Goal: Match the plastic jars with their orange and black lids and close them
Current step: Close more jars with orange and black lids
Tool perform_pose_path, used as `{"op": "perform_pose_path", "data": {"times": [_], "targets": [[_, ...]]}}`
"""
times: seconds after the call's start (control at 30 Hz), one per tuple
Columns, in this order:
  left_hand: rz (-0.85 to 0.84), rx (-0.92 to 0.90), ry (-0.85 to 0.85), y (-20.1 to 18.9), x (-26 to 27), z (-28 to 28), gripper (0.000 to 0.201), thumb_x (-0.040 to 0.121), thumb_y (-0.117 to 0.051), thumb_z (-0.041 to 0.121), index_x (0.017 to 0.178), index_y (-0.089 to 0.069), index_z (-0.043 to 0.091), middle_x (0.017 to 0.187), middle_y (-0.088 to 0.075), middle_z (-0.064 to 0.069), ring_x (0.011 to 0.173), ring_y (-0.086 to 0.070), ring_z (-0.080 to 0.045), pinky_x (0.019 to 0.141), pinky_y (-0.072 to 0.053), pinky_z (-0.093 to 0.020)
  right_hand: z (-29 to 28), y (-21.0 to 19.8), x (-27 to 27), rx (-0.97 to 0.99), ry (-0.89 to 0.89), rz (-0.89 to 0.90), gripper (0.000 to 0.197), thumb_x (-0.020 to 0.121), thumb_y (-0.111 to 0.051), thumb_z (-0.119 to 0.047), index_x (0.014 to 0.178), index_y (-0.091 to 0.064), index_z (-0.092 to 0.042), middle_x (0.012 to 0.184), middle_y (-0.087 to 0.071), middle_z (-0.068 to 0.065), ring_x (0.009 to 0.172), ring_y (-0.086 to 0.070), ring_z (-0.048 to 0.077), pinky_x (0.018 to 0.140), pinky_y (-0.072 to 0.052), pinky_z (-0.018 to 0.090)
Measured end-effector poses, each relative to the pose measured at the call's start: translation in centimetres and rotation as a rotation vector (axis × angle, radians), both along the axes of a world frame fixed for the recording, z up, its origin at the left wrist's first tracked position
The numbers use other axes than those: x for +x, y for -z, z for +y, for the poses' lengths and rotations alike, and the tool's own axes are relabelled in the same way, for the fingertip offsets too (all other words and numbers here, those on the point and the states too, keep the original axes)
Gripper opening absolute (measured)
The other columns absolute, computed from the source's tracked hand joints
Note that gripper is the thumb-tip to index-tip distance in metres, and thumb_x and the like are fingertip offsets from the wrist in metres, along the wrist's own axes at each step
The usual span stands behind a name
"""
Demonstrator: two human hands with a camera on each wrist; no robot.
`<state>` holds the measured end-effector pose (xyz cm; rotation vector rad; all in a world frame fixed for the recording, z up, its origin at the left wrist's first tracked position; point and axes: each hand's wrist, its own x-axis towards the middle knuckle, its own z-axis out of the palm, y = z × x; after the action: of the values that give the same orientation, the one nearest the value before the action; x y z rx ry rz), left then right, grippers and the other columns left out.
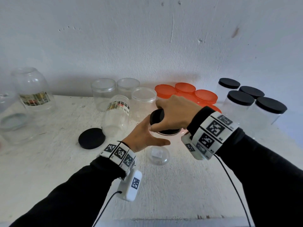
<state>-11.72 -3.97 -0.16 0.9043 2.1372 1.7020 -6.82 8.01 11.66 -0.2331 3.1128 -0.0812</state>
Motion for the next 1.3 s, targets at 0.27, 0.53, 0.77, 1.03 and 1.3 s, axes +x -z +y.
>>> {"op": "perform_pose_path", "data": {"times": [0.27,0.53,0.77,1.03,1.3], "targets": [[0.023,-0.065,0.049,-0.5,-0.3,-0.3,0.090,0.053,-0.083,0.033,0.129,-0.037,0.032,0.125,-0.053,0.016,0.119,-0.045,0.005,0.100,-0.036,-0.018,1.1,-2.1,0.0,0.024,-0.141,-0.342,0.083,0.073,-0.073,-0.046,0.141,-0.025,-0.040,0.133,-0.038,-0.004,0.119,-0.043,0.017,0.097,-0.043,0.036],[-0.027,-0.016,0.043,-0.1,-0.1,-0.1,0.090,0.053,-0.085,0.029,0.132,-0.040,0.025,0.123,-0.058,0.008,0.117,-0.051,-0.002,0.095,-0.041,-0.023,0.6,-0.9,-0.7,0.012,-0.090,-0.084,0.055,0.063,-0.071,-0.058,0.101,-0.055,-0.023,0.084,-0.057,-0.005,0.069,-0.056,0.010,0.052,-0.047,0.024],[-0.037,-0.012,0.037,0.2,-0.4,-0.3,0.098,0.049,-0.084,0.037,0.135,-0.038,0.026,0.127,-0.055,0.008,0.122,-0.047,-0.005,0.104,-0.037,-0.030,0.4,-0.2,-0.6,0.222,-0.037,0.026,0.075,0.071,-0.045,-0.078,0.108,-0.058,-0.014,0.087,-0.058,-0.002,0.075,-0.055,0.014,0.059,-0.042,0.026],[0.016,-0.039,0.024,-0.3,-0.1,-0.2,0.096,0.047,-0.082,0.044,0.131,-0.039,0.028,0.125,-0.054,0.012,0.118,-0.047,0.001,0.098,-0.038,-0.016,1.4,-1.8,-0.5,-0.057,-0.129,-0.286,0.060,0.066,-0.075,-0.039,0.119,-0.047,-0.044,0.108,-0.045,-0.008,0.100,-0.051,0.015,0.081,-0.052,0.034],[-0.004,-0.039,0.020,0.0,-0.2,-0.2,0.103,0.046,-0.083,0.043,0.136,-0.035,0.024,0.127,-0.054,0.008,0.121,-0.047,-0.005,0.102,-0.039,-0.029,0.4,-0.1,0.0,0.198,-0.025,0.004,0.066,0.075,-0.048,-0.072,0.118,-0.052,-0.022,0.090,-0.056,-0.003,0.086,-0.055,0.019,0.066,-0.042,0.029]]}}
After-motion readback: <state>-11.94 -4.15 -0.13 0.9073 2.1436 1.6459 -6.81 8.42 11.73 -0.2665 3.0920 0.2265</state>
